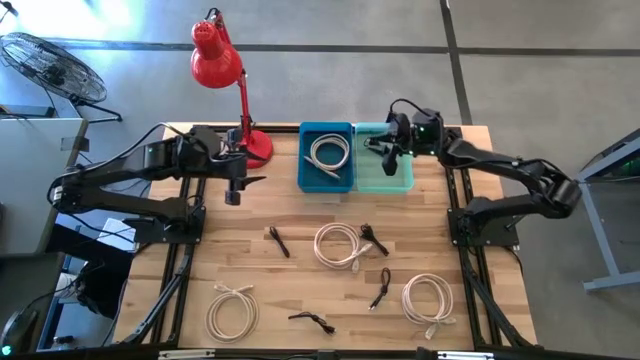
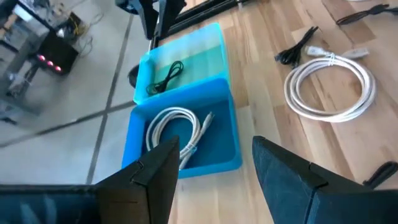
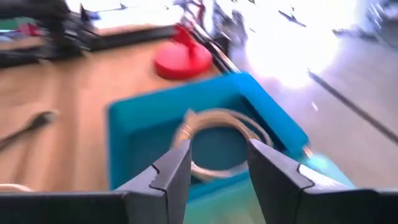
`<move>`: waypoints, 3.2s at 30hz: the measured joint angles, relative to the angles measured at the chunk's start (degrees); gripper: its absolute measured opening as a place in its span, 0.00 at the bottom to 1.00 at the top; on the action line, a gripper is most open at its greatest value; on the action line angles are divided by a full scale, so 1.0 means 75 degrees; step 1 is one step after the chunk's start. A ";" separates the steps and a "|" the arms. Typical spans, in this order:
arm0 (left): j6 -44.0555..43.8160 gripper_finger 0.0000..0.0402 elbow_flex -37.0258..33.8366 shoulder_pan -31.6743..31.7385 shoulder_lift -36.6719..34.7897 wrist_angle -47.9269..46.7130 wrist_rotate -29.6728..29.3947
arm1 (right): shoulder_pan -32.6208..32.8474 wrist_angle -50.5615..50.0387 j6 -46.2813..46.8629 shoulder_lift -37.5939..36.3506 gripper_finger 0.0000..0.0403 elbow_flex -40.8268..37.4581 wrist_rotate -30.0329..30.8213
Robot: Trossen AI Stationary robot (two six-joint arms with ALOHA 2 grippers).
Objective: Pick & Place USB Port
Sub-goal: Put the black charger cable into the green bin
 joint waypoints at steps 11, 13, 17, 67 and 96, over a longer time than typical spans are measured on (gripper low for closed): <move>0.0748 0.49 0.0000 0.0009 0.0023 -0.0026 0.0052 | 0.0925 0.0013 -0.0728 -0.0761 0.37 0.0000 -0.0351; 0.0782 0.49 0.0000 0.0009 0.0023 -0.0029 0.0052 | 0.1048 0.0014 -0.0770 -0.0837 0.37 0.0000 -0.0348; 0.0806 0.49 0.0000 0.0010 0.0023 -0.0029 0.0052 | 0.1238 0.0005 -0.0790 -0.0884 0.37 0.0000 -0.0349; 0.0943 0.49 0.0000 0.0010 0.0028 -0.0050 0.0064 | 0.1813 -0.0211 -0.0987 -0.0878 0.37 0.0000 -0.0955; 0.0917 0.49 -0.0345 0.0012 0.0100 -0.0438 0.1388 | 0.2167 -0.0211 -0.0994 -0.0875 0.37 0.0000 -0.0755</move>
